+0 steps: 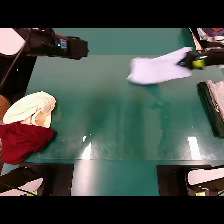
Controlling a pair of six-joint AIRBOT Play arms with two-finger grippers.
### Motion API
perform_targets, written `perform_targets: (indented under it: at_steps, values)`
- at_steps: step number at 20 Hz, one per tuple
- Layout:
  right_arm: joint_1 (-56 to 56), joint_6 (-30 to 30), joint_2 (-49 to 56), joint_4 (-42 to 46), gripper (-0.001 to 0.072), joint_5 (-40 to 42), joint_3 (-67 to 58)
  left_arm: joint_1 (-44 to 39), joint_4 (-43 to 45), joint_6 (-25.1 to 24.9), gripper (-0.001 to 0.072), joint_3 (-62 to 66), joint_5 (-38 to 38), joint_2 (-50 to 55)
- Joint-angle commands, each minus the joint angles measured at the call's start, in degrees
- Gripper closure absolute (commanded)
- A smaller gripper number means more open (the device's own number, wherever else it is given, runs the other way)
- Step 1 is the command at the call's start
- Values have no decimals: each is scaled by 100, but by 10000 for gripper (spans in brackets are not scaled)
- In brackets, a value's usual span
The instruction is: Fold the shirts.
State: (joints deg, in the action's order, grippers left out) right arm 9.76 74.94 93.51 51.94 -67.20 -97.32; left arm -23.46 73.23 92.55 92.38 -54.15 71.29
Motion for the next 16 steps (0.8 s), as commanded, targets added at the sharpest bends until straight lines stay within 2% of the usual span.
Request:
perform_targets:
  at_steps: [1,5,10,16]
  values:
    - [1449,31,-323,22,696,286,-13,-378,4,0,685,-2,264,2]
    - [2341,55,-258,7,697,476,-13,-417,-35,7,685,-2,262,2]
    - [2590,46,-243,-195,697,673,-166,-417,-37,4,685,-2,260,2]
    - [2618,46,-337,-240,697,-50,-1381,-417,-28,0,685,-2,9,2]
